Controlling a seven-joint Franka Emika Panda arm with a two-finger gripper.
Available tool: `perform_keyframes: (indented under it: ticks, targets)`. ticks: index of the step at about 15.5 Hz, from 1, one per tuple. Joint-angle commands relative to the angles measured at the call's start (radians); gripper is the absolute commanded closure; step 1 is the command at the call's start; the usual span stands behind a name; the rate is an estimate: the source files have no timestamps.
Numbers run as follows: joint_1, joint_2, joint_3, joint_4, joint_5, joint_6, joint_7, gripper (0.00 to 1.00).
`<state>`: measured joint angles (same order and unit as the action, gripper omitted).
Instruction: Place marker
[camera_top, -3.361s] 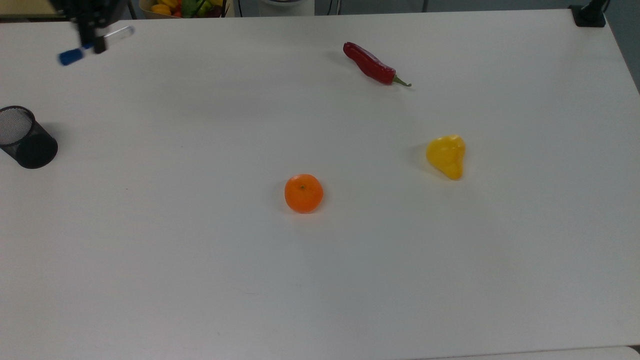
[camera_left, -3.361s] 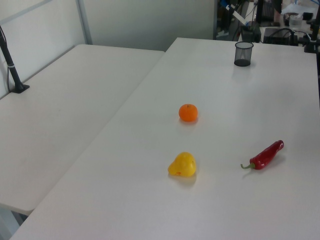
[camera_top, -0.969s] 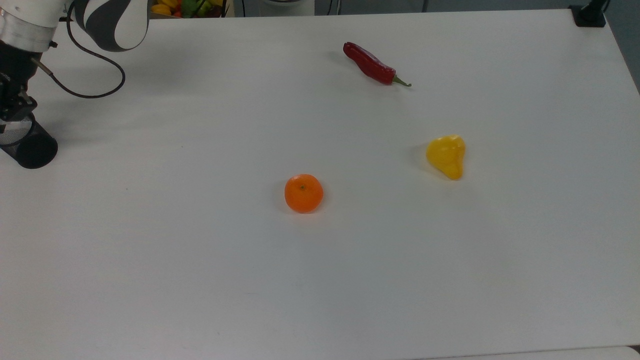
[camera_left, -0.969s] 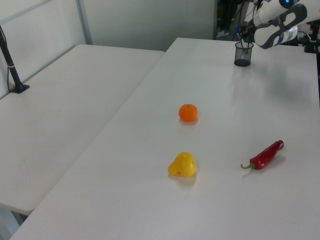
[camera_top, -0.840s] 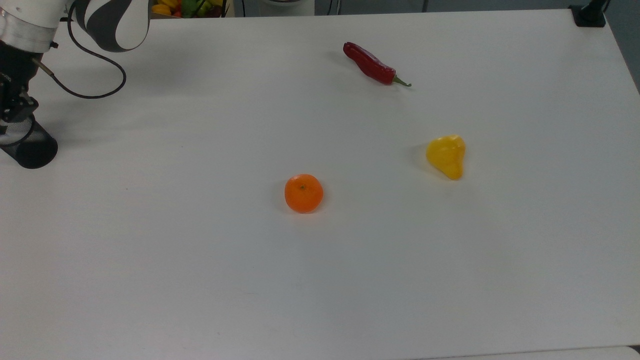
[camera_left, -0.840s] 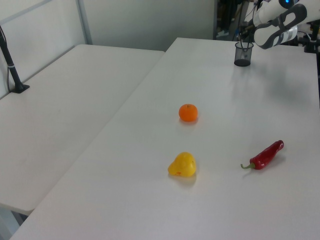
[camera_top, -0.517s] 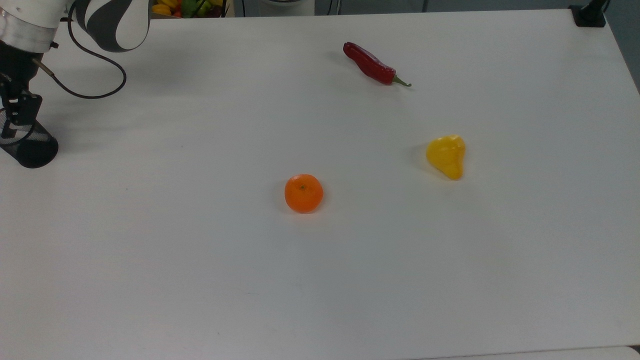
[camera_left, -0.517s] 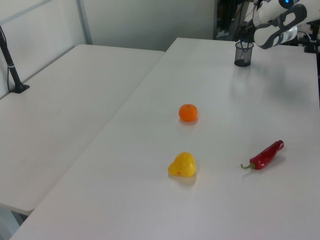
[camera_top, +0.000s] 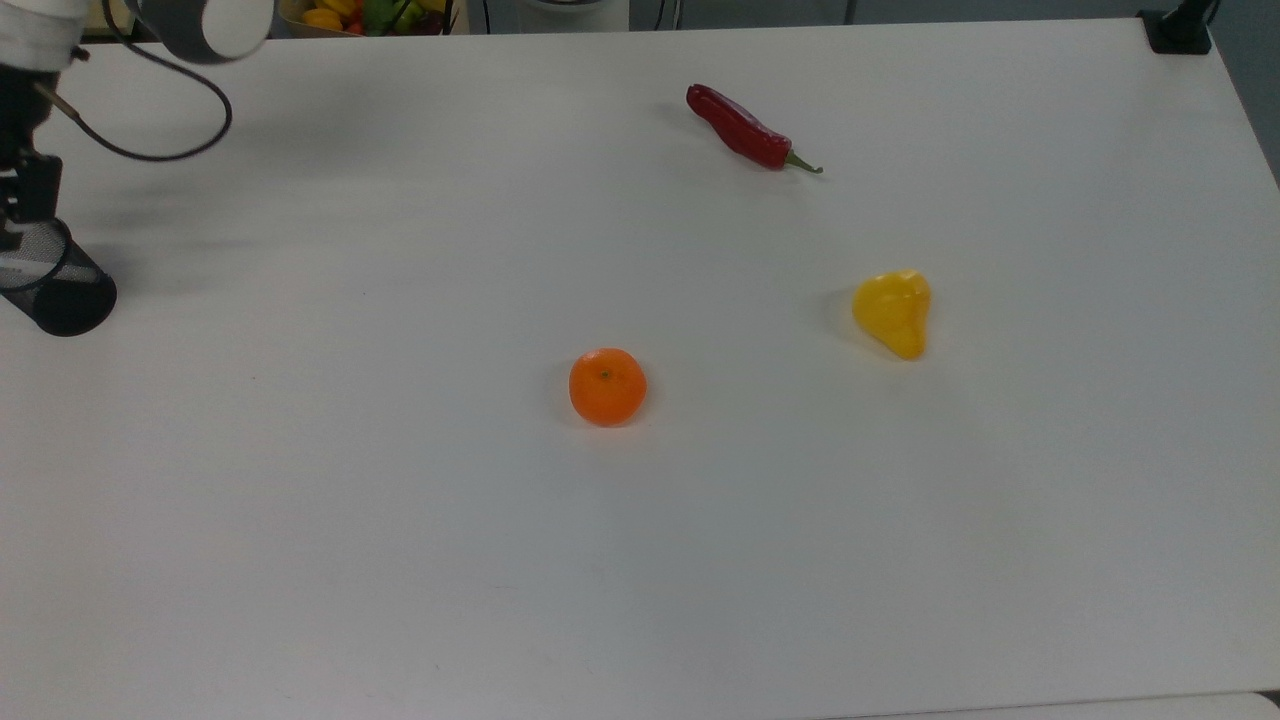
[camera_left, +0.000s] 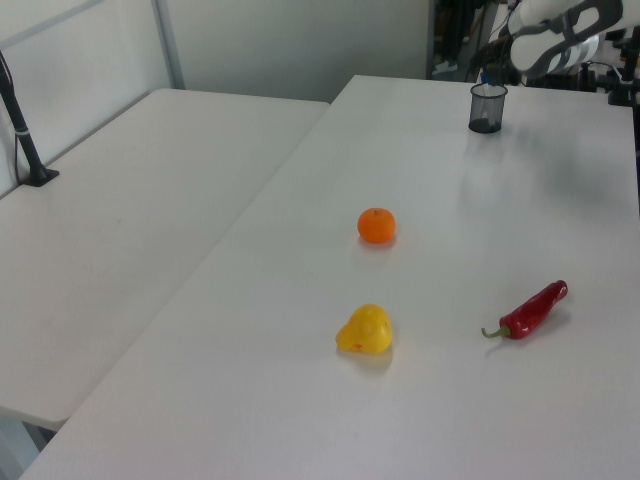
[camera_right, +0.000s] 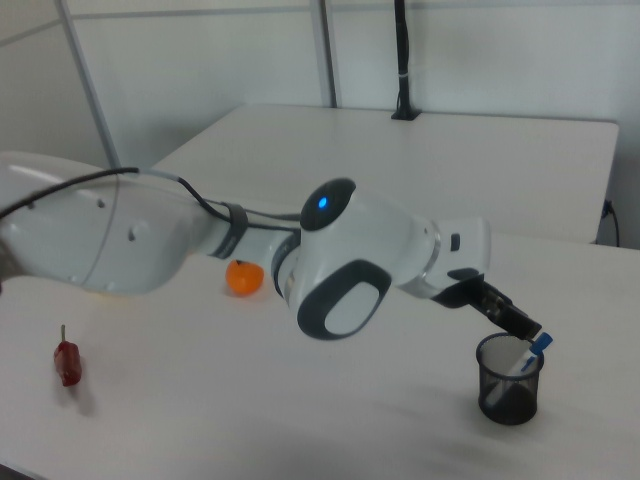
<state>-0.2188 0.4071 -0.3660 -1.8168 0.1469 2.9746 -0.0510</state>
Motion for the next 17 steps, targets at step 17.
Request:
perform_keyframes:
  ticks: [17]
  targets:
    - [0.018, -0.438, 0.197, 0.269, 0.02, -1.265, 0.137, 0.0]
